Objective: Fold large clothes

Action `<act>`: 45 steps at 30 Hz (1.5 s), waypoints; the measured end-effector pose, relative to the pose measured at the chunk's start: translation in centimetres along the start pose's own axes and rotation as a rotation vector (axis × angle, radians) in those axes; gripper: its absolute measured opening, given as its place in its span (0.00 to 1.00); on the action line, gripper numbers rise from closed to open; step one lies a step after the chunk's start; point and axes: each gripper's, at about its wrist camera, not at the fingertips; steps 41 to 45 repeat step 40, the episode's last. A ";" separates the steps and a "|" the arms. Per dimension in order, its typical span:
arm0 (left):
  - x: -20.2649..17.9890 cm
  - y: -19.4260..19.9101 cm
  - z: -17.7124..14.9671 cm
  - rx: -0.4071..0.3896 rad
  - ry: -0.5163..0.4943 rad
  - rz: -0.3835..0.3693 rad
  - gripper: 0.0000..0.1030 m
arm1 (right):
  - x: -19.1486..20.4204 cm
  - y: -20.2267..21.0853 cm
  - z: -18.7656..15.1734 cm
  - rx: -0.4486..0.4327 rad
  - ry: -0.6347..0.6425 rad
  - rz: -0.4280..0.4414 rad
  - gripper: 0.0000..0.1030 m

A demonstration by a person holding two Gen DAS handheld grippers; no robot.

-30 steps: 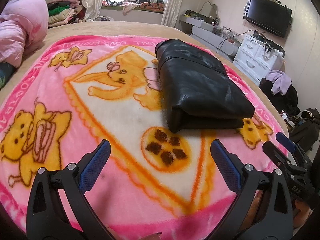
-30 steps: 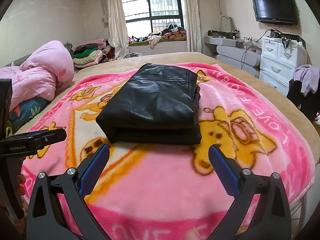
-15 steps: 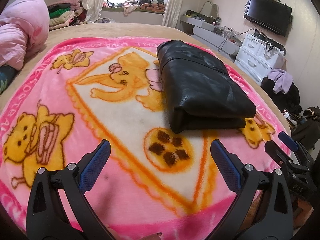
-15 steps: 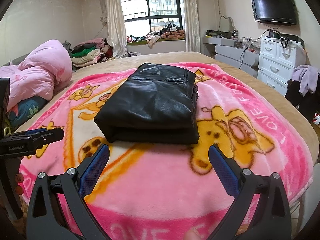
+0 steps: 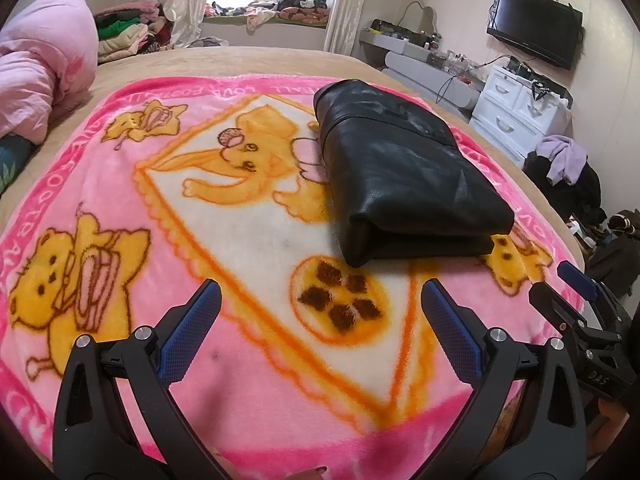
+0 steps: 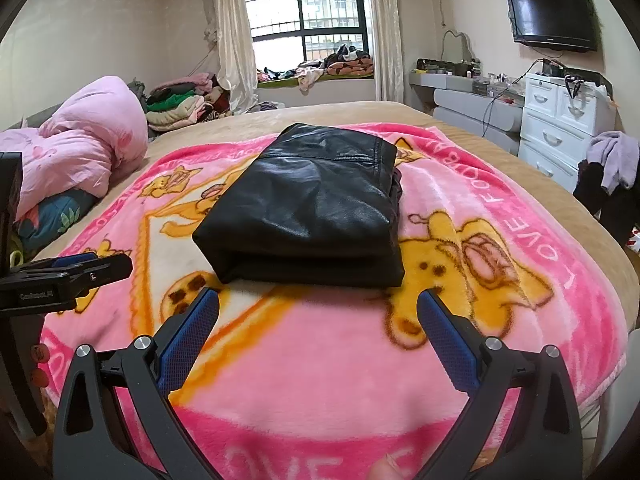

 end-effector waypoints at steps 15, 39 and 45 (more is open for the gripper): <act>-0.1 -0.2 0.0 0.006 -0.007 0.012 0.91 | 0.2 -0.1 0.0 0.002 0.002 -0.001 0.96; 11.8 -1.1 0.3 0.088 0.192 0.061 0.91 | -16.8 5.4 2.7 -0.184 -0.342 -0.350 0.96; 14.1 -0.9 0.3 0.088 0.221 0.104 0.91 | -21.2 6.1 2.7 -0.179 -0.407 -0.462 0.96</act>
Point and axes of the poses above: each gripper's, at about its wrist camera, not at the fingertips, and y roughly against the way its jaws point, x to its left, z to its top, and after that the axes turned 10 degrees about -y, right-handed
